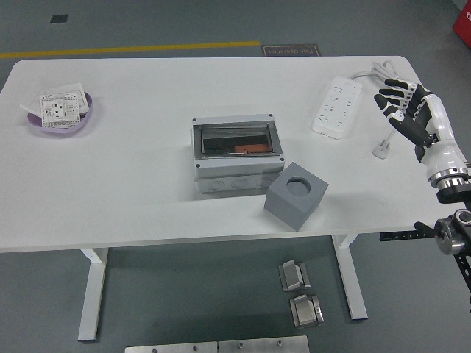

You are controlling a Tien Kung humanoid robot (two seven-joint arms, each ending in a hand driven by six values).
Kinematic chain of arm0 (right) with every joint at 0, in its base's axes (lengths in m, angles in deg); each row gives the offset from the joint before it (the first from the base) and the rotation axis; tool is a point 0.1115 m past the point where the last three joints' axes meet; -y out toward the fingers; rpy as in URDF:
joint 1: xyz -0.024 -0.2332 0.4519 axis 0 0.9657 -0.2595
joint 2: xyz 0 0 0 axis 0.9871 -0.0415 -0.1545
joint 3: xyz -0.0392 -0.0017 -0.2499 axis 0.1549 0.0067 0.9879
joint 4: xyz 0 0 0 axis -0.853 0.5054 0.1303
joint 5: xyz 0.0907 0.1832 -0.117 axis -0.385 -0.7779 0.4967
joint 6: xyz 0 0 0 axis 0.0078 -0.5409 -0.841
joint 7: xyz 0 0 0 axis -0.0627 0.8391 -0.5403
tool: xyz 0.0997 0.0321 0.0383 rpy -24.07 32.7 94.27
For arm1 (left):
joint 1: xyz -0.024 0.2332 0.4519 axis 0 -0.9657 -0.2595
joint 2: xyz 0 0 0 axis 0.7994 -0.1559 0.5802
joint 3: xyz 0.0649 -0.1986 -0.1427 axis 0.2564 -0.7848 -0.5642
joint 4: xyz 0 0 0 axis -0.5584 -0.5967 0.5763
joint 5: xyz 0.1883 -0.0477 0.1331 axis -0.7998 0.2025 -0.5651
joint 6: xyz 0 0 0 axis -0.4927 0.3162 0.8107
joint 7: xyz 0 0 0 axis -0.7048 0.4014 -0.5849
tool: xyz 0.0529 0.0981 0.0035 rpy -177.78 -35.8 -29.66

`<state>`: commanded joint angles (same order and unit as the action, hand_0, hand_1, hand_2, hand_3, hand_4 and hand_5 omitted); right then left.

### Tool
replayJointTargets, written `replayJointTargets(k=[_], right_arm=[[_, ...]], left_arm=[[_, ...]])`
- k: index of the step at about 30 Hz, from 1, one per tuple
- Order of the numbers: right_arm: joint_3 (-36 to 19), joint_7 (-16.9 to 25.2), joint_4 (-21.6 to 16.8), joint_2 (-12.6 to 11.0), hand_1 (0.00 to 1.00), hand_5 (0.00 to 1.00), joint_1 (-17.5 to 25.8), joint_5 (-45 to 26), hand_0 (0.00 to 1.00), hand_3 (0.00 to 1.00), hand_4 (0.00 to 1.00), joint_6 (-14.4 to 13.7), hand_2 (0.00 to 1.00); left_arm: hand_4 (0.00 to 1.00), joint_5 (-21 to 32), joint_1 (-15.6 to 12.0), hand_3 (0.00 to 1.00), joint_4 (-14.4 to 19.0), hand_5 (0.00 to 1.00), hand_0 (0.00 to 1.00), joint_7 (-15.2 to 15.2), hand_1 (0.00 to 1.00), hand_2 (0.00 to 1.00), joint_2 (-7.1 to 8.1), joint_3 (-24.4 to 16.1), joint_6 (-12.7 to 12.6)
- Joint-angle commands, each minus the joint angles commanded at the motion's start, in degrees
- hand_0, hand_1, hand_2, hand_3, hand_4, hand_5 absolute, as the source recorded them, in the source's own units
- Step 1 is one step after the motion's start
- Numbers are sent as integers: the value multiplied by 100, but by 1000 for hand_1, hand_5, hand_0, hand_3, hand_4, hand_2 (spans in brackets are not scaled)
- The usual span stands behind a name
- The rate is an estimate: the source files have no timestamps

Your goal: Pick up the cylinder from the cube,place it in the box,flap close box

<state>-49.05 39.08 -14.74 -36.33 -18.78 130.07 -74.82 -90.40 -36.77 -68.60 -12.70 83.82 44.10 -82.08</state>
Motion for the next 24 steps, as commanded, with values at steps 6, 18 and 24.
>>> replayJointTargets(k=[6,18,24], right_arm=[[23,-4,6,-8,616,392,-20,15,627,672,882,-4,654],[-5,-10,-7,-5,614,392,-8,54,627,670,882,-17,654],[-32,-9,-9,0,615,390,14,60,627,670,881,-20,654]], left_arm=[[795,-9,25,797,7,372,729,1,729,646,23,18,-2],[794,-8,14,797,5,372,729,1,729,648,18,10,-4],[794,2,-3,797,0,372,729,2,729,648,-7,-15,-4]])
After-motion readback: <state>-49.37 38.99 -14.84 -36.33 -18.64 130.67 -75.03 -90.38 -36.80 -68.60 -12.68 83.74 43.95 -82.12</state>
